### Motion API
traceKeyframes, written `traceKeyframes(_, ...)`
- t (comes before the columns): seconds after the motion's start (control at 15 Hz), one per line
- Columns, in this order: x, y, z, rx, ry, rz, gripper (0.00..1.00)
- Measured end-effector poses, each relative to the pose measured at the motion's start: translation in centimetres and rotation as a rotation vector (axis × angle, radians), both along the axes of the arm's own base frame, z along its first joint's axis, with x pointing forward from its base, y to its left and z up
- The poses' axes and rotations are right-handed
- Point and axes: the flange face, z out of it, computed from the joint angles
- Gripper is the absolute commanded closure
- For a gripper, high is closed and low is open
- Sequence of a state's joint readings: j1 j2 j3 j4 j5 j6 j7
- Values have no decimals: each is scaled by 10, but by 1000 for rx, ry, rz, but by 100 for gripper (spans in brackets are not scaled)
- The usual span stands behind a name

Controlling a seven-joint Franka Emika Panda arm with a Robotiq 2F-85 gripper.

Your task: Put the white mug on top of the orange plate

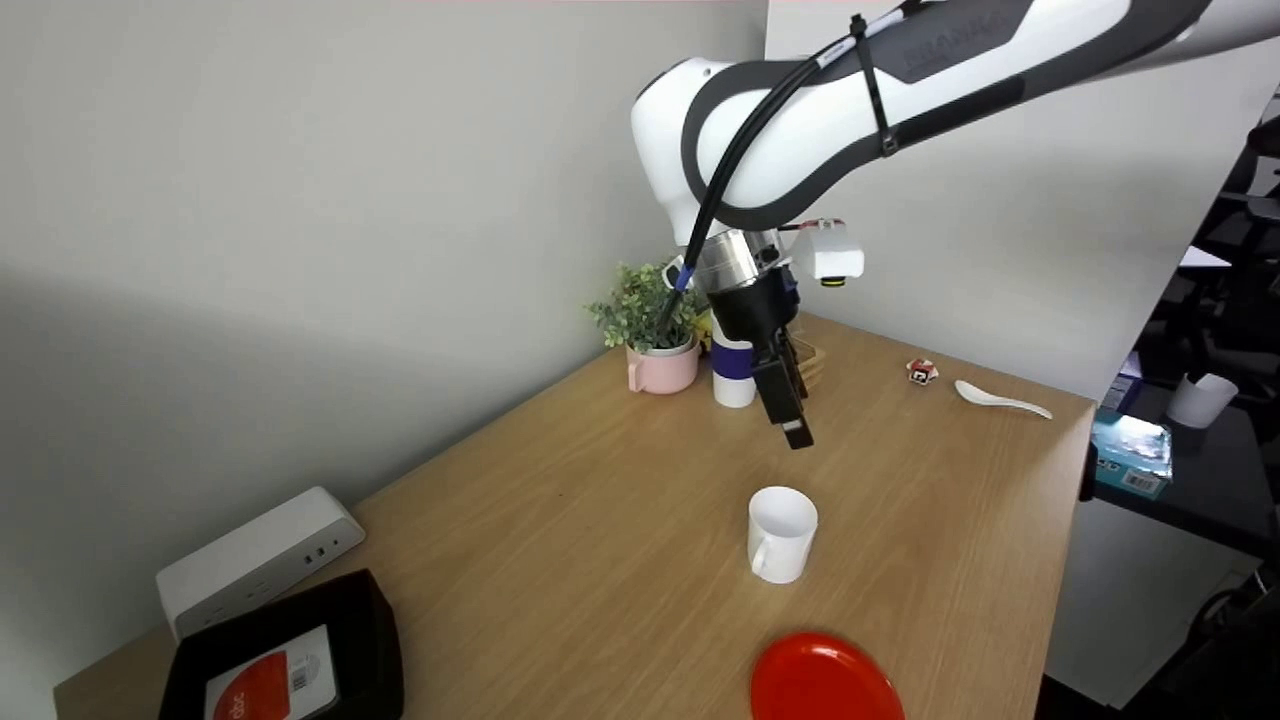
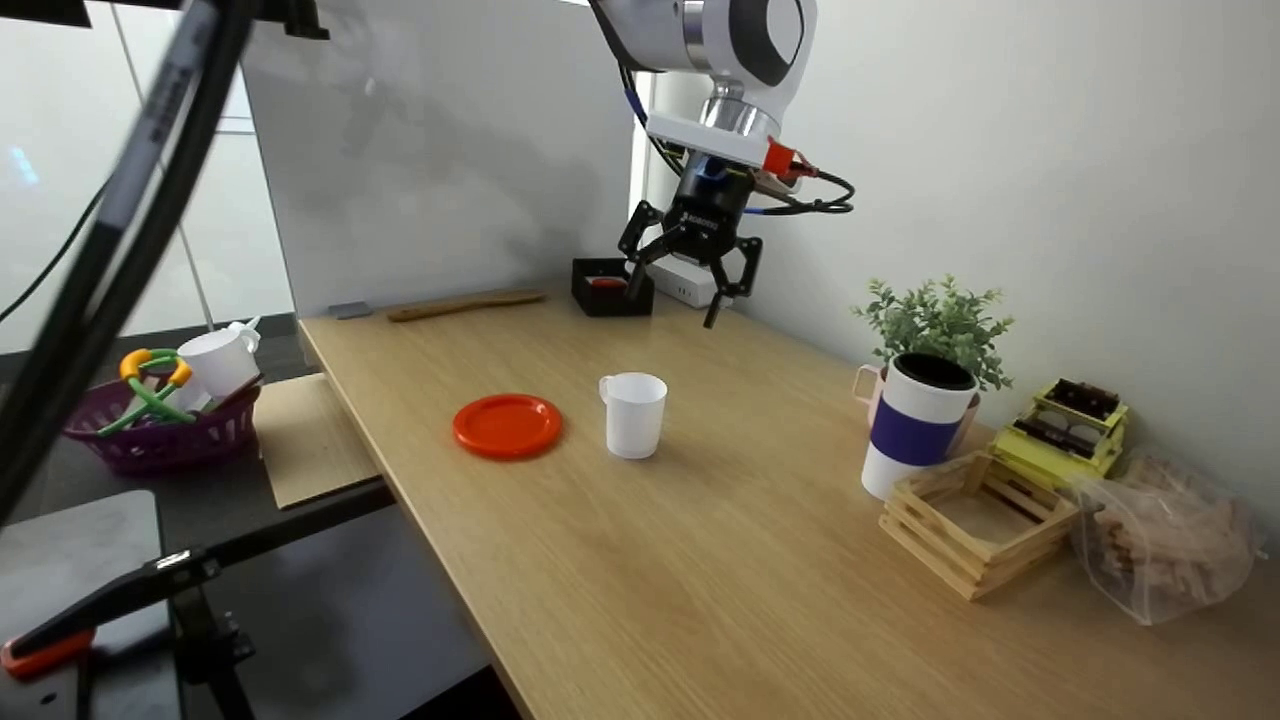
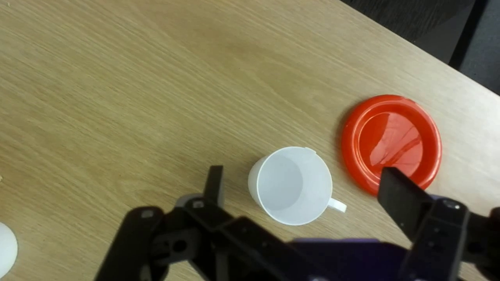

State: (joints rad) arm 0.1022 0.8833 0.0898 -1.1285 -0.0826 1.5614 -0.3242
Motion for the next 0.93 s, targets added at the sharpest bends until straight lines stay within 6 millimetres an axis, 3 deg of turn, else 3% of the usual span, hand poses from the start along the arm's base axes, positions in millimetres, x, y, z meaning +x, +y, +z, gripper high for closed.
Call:
traceKeyframes(0.33,0,5,-5,4,-1,10,0)
traceKeyframes(0.93,9,3,-56,24,32,42,0)
